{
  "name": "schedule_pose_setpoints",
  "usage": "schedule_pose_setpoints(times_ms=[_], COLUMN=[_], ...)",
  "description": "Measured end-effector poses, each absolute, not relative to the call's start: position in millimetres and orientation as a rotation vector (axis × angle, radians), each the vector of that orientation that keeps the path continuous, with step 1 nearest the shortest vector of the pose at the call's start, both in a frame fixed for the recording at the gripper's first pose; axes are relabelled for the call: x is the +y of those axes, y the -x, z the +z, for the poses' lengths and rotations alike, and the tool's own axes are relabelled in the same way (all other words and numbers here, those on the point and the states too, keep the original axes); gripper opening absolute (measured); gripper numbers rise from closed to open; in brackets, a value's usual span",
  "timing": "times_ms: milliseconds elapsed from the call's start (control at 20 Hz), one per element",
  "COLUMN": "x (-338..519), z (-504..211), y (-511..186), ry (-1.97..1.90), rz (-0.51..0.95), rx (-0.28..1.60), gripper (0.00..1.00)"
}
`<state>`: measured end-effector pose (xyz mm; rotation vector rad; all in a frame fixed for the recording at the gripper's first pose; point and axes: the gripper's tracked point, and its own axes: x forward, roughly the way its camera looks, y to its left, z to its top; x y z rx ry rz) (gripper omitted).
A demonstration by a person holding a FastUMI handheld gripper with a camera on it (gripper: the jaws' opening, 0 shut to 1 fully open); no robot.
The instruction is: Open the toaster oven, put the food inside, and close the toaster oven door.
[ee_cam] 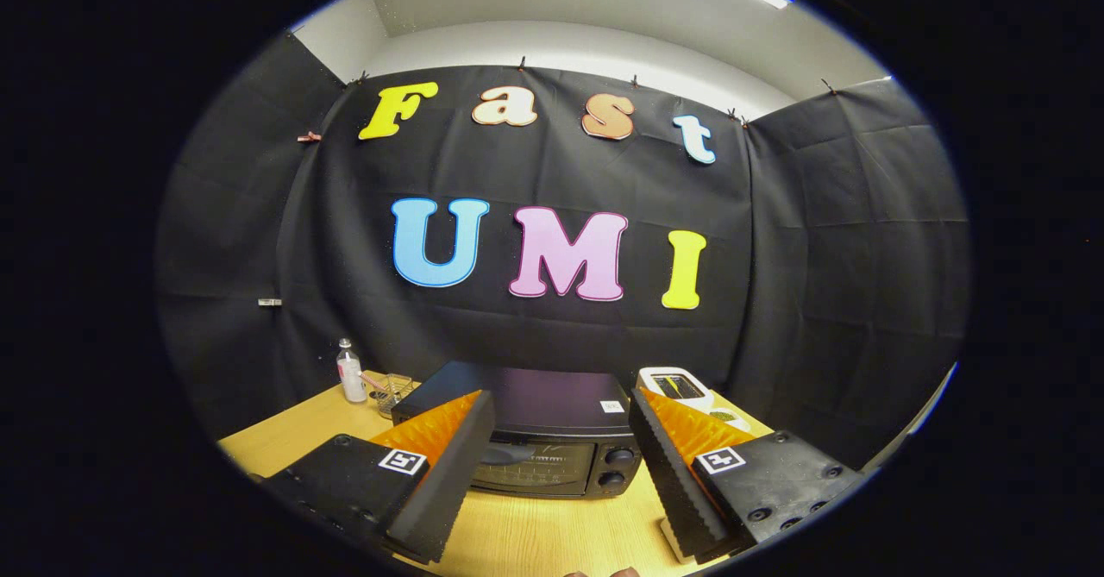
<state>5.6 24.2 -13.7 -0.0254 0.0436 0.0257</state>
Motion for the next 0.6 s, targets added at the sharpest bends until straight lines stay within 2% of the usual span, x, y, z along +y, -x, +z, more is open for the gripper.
schedule_pose_setpoints(times_ms=[600], x=[67.3], z=[-61.6], y=[-29.7], ry=[0.007], rz=[0.088], rx=[0.189], gripper=[0.97])
